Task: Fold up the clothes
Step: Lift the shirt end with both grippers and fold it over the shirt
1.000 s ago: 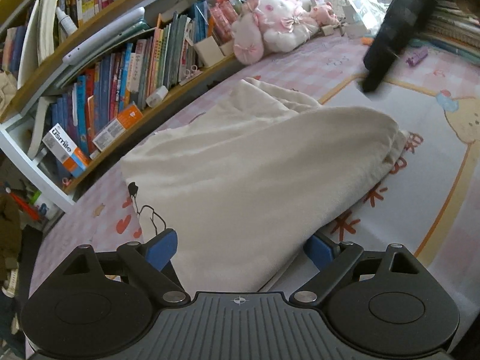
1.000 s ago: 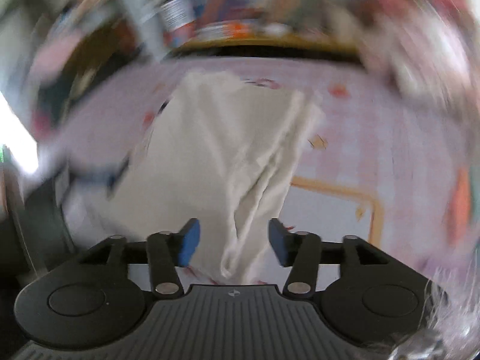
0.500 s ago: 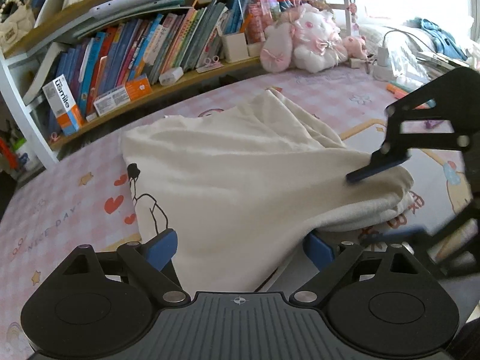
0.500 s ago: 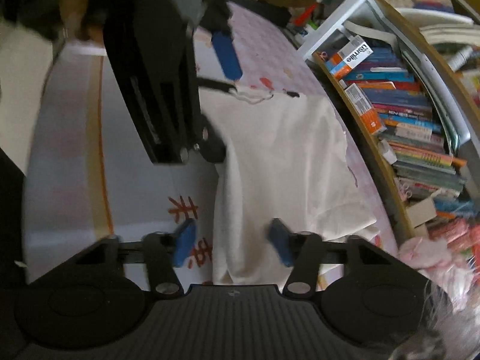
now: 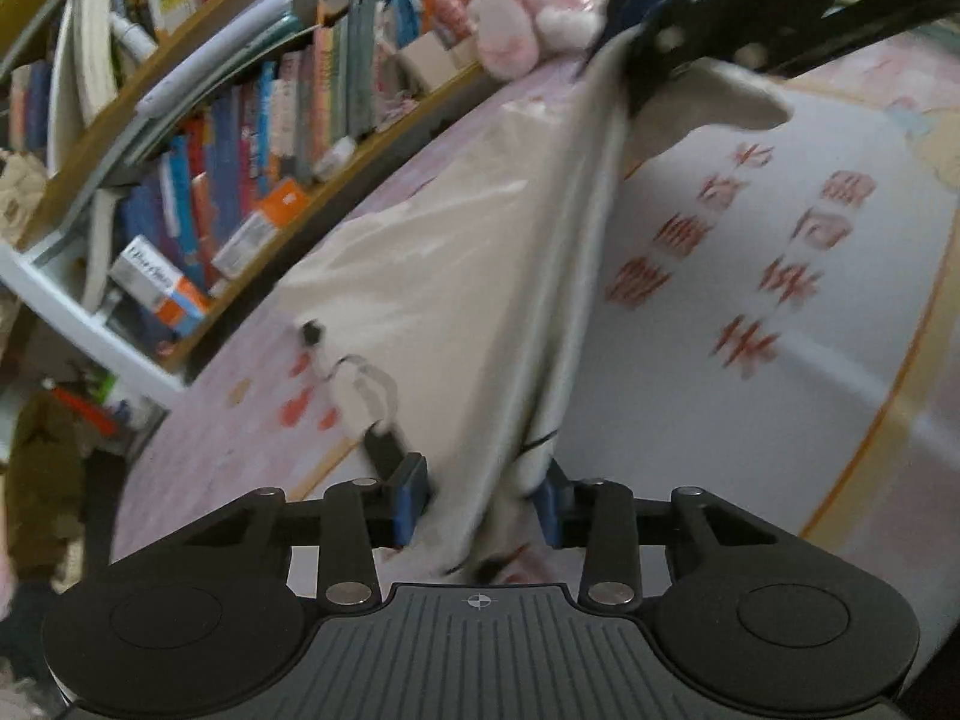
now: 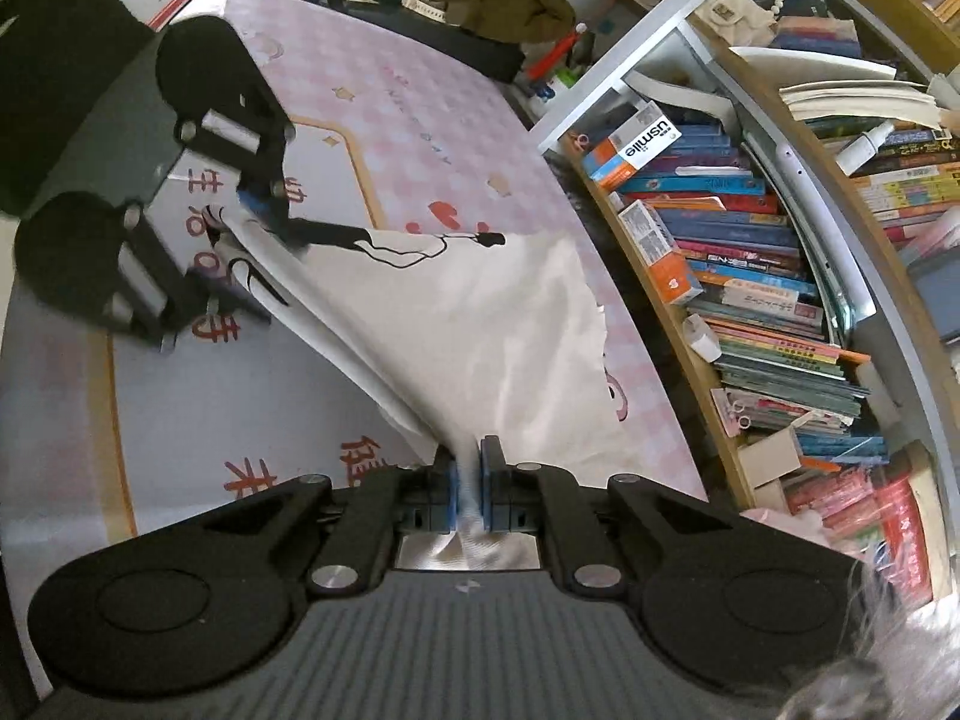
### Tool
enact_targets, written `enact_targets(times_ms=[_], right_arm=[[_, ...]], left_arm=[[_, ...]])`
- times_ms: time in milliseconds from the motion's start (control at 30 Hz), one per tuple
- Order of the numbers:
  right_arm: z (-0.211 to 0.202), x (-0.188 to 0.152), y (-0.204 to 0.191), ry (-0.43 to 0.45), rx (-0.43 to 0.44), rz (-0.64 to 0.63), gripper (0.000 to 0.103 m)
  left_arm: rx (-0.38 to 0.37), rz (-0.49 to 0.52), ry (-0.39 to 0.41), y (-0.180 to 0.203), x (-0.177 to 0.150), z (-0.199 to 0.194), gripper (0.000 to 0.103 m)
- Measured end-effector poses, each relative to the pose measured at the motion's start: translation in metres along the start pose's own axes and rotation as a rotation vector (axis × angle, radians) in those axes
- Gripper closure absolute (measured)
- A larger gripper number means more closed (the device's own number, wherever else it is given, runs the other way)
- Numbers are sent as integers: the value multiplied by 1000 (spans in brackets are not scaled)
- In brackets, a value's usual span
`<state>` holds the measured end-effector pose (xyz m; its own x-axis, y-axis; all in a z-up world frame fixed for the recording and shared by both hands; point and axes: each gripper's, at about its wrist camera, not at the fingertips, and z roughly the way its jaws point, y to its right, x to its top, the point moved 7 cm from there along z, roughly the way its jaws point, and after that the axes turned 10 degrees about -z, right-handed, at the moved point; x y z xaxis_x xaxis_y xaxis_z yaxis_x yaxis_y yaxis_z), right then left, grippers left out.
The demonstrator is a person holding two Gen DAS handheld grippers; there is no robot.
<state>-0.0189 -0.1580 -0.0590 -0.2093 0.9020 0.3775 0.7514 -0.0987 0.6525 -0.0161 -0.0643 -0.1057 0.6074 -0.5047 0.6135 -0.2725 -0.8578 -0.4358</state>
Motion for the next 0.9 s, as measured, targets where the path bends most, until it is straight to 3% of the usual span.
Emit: enact_targets(times_ms=[167,233,300,333,500,600,833,900], right_arm=[[9,-13,-24,-34,39,-32,96],[15,-19,-36,-50,45,-58,91],[19,-25,-47,-62,40,-93,71],[21,-28,-51,-67,35,-116,69],[19,-44,-60,-78,-8,-194,69],[18,-53,-64,-86,-37,-240,69],[17,-60,-67,-92,-114,-266,69],[15,-61,-65,-95,-128,-251,91]], left_arm=[[-15,51,31,-3,-4,-2,76],[-28,84,39,0,-5,-1,79],[-36,107,39,3,-7,-1,80],[-40,114,39,3,-7,-1,80],[-68,143,29,5,-6,-1,81],[-86,168,25,7,-4,-1,89],[-95,111,23,-3,8,-4,92],[-97,122,22,-1,9,-4,93]])
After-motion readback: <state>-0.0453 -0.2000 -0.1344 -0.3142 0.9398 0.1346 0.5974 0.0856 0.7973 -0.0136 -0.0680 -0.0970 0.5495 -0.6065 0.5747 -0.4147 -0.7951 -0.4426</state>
